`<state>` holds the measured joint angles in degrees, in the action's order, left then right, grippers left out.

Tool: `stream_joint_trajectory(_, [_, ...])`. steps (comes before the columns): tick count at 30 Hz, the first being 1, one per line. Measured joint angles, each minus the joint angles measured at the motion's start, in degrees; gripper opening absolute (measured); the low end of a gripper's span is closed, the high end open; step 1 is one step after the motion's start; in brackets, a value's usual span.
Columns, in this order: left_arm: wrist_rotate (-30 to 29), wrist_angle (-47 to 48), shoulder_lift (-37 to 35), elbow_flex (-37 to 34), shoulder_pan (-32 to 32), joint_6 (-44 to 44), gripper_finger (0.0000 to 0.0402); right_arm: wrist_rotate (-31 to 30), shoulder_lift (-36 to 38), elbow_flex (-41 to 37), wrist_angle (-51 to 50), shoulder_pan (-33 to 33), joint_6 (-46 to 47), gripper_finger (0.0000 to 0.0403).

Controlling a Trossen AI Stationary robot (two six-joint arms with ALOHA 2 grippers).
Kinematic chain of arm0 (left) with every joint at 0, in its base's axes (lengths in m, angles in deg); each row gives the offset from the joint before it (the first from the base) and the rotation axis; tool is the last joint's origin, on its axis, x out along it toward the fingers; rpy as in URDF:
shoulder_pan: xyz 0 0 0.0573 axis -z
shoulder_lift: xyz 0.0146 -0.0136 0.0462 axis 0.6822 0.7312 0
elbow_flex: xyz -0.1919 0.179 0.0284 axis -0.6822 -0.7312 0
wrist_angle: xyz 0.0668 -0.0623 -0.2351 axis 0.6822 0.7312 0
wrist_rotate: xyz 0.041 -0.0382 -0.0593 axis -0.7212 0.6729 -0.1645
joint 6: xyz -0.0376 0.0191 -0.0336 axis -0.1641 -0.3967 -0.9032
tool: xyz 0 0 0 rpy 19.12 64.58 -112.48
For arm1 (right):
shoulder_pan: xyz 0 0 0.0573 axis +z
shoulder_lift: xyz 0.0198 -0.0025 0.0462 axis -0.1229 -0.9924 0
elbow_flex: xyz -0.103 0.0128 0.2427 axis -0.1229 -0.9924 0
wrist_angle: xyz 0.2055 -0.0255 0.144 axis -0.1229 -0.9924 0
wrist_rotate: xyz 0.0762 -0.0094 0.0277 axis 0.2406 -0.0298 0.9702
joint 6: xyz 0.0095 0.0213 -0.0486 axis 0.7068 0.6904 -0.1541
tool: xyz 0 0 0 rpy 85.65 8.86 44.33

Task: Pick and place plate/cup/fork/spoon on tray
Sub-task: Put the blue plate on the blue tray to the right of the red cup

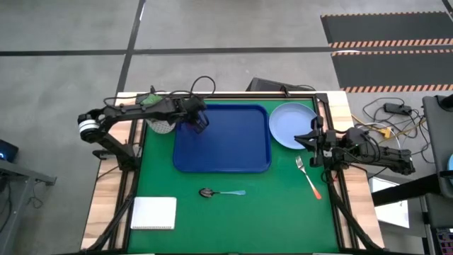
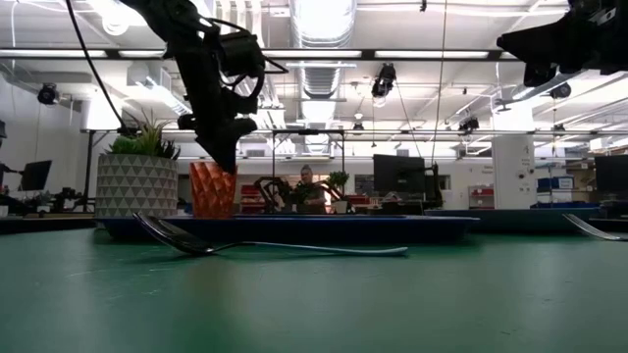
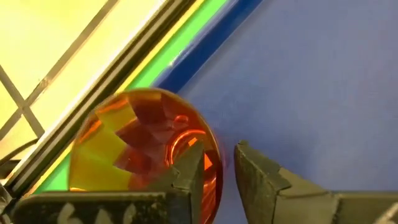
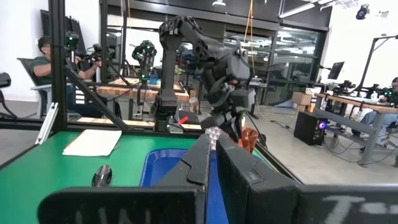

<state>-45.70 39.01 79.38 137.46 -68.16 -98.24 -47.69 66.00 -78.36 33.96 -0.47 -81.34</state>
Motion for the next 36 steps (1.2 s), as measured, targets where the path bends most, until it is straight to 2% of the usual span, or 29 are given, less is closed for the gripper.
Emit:
stream_joint_trajectory(11, [1.00,-0.29,-8.41,1.81,1.19,-1.81,0.0071,-1.56,-0.67,0.00,-0.87,-0.02,0.87,0.0018])
stream_joint_trajectory(19, [1.42,-3.18,-14.99,0.54,10.83,-2.32,0.0071,-4.50,-3.66,0.00,-1.93,-0.02,3.78,0.0018])
stream_joint_trajectory(23, [1.38,-10.96,-16.91,-1.72,17.23,3.59,0.0071,-4.50,-5.51,-0.40,-1.51,0.00,7.36,0.0018])
stream_joint_trajectory(28, [2.64,-27.28,-17.94,-8.90,24.27,12.55,0.0070,-4.30,-7.39,-3.65,-1.30,0.00,15.10,0.0018])
stream_joint_trajectory(30, [5.68,-32.71,-18.31,-11.26,26.13,15.89,0.0070,-4.32,-7.88,-4.99,-1.09,0.00,18.72,0.0018])
stream_joint_trajectory(34, [14.43,-36.29,-19.40,-14.14,28.27,24.68,0.0070,-4.17,-8.29,-7.03,-0.84,0.05,26.66,0.0018])
stream_joint_trajectory(36, [15.13,-37.52,-20.35,-15.34,28.45,28.22,0.0070,-4.39,-8.35,-7.23,-0.70,0.34,30.10,0.0018])
